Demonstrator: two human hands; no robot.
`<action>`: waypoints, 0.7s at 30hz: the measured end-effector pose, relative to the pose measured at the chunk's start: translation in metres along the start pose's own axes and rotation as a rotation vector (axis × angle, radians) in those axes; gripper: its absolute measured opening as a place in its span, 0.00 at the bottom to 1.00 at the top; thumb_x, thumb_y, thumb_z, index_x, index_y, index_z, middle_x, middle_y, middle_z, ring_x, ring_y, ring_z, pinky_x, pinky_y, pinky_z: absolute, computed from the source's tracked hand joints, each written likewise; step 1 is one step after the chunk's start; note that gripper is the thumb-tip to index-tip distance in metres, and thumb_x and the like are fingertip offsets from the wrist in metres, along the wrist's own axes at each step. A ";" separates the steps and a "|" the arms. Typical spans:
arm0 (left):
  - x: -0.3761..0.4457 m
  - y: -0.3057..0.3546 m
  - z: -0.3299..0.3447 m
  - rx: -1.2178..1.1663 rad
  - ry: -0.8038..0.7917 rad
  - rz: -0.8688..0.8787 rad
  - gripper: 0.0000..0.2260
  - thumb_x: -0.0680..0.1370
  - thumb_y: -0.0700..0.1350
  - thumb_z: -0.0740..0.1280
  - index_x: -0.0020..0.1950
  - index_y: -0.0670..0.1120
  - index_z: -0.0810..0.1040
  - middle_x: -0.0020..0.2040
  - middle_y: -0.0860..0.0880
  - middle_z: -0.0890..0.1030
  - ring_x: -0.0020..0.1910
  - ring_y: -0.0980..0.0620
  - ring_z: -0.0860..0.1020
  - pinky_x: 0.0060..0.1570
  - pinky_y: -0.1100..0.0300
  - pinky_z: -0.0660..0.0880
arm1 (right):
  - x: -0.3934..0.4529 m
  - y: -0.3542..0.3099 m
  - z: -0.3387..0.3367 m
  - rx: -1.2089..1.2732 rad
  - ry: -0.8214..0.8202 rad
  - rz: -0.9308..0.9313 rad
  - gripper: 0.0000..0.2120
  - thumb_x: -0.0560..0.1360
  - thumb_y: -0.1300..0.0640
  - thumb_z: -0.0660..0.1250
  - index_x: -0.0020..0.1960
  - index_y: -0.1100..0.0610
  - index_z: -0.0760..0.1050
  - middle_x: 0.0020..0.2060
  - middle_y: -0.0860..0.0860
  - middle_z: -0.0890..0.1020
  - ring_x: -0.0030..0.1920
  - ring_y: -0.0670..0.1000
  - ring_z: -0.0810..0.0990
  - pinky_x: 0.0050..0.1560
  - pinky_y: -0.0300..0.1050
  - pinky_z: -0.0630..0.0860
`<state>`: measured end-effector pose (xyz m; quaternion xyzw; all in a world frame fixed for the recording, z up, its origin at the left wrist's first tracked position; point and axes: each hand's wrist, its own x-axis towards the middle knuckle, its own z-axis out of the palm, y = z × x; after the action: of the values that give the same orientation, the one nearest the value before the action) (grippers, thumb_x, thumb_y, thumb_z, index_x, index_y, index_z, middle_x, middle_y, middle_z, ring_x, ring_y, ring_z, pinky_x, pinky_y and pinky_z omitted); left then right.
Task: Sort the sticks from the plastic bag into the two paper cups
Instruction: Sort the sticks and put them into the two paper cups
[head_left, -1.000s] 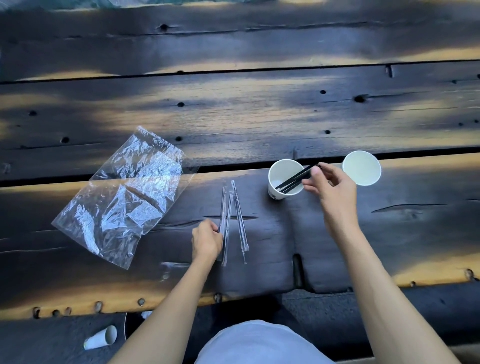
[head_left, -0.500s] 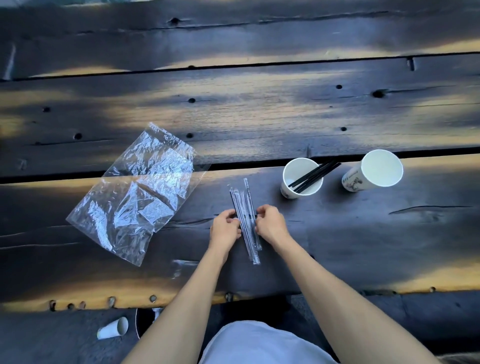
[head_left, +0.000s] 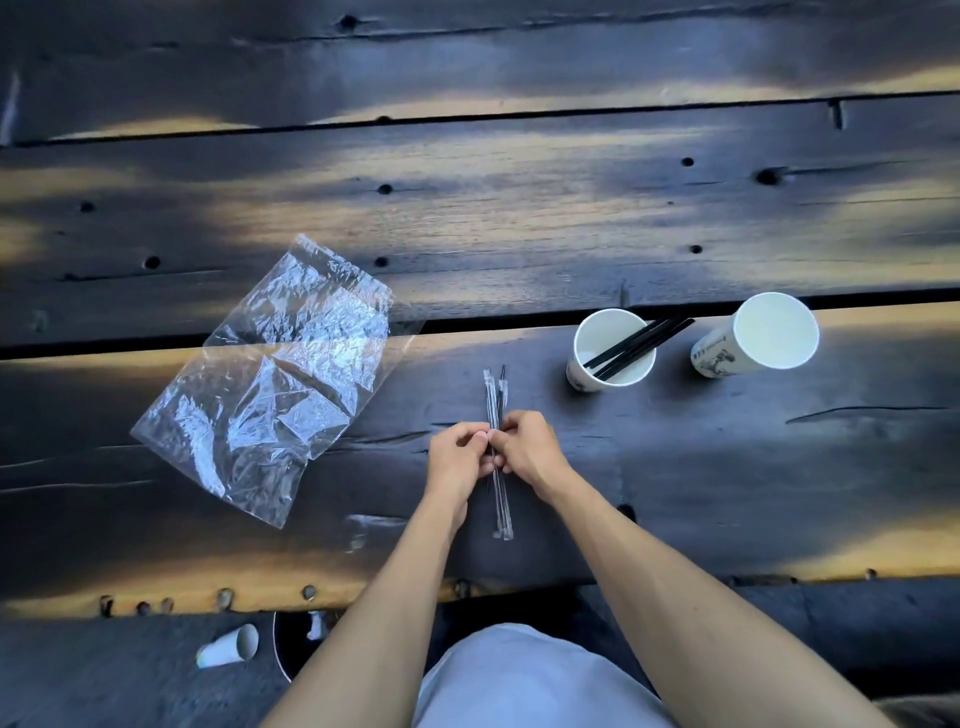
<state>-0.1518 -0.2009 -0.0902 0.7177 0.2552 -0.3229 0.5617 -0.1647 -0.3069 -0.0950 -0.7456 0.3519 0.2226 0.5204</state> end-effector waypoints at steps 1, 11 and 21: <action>-0.001 -0.001 -0.001 -0.009 -0.013 -0.010 0.10 0.82 0.35 0.60 0.54 0.38 0.81 0.43 0.42 0.82 0.30 0.54 0.78 0.34 0.65 0.79 | -0.003 0.001 -0.002 0.010 -0.020 -0.005 0.06 0.74 0.58 0.68 0.40 0.59 0.77 0.28 0.54 0.80 0.26 0.50 0.76 0.30 0.40 0.76; -0.020 -0.008 0.002 -0.098 -0.147 -0.021 0.08 0.79 0.30 0.63 0.45 0.41 0.75 0.34 0.42 0.77 0.27 0.50 0.76 0.31 0.63 0.76 | -0.036 0.020 -0.027 0.408 -0.251 -0.030 0.01 0.76 0.68 0.67 0.48 0.65 0.76 0.30 0.55 0.78 0.26 0.46 0.76 0.27 0.37 0.75; -0.038 -0.012 0.044 0.645 -0.032 0.321 0.13 0.74 0.41 0.71 0.58 0.46 0.79 0.52 0.47 0.81 0.53 0.46 0.79 0.58 0.54 0.75 | -0.071 0.074 -0.106 0.682 0.062 -0.023 0.04 0.77 0.68 0.66 0.45 0.62 0.74 0.32 0.56 0.76 0.27 0.49 0.76 0.24 0.37 0.72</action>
<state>-0.1935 -0.2408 -0.0769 0.8839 0.0153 -0.3055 0.3539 -0.2707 -0.4005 -0.0539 -0.5388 0.4130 0.0634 0.7315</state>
